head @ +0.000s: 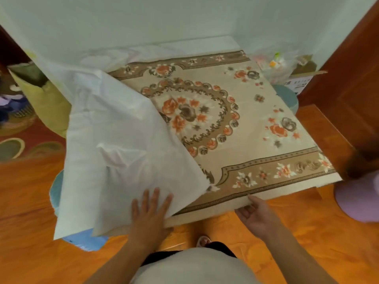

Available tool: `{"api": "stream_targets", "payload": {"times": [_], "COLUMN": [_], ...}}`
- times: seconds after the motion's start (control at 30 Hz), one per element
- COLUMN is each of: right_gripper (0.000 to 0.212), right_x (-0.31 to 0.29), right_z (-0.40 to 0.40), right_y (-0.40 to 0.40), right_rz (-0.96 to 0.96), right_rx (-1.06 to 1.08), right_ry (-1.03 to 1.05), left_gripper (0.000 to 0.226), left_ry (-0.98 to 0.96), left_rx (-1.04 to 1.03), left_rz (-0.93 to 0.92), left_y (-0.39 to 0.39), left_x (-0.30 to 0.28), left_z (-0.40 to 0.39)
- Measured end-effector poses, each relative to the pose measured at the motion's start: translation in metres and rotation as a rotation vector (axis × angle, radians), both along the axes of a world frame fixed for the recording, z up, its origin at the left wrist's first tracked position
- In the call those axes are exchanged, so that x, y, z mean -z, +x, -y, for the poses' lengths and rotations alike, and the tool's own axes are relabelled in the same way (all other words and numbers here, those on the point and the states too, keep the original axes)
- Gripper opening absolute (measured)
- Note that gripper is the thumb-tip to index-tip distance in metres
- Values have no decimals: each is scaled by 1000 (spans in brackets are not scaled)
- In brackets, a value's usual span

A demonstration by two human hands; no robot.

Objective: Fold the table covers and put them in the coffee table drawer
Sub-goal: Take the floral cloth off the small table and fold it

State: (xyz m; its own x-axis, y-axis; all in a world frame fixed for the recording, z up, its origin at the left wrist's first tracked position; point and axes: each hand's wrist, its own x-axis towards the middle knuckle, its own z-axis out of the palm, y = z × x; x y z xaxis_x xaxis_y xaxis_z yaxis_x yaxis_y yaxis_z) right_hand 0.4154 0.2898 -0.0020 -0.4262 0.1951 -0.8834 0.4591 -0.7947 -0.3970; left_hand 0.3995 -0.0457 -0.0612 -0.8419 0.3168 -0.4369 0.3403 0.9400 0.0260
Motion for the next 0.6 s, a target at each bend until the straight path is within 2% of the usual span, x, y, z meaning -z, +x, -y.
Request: {"api": "stream_targets", "payload": {"times": [0.1,0.2,0.33,0.4,0.47,0.6], "right_gripper": [26,40,40,36,32,23], "right_x": [1,3,0,-2,-8,-21], "right_z": [-47,-104,-152,-151,-129,-71], "right_y": [-7,-19,-37,-49,-54,-3], "right_rz": [-4,-5,6,16,-51,-110], "right_rx": [105,236,321,301,260,88], "right_ry": [42,123,164,141,136,359], "left_gripper": [70,58,47,33,37,30], "left_ry": [-23,23,127,144,161,173], "left_rx": [1,60,-50,-168,-270,-396], "left_rz": [-11,-188,-407,-414,-385,-313], "left_y": [1,-1,2,7,13,25], "left_x": [-14,-21,-52,-62,-61,-58], "left_z": [2,6,-2,-3,0,18]}}
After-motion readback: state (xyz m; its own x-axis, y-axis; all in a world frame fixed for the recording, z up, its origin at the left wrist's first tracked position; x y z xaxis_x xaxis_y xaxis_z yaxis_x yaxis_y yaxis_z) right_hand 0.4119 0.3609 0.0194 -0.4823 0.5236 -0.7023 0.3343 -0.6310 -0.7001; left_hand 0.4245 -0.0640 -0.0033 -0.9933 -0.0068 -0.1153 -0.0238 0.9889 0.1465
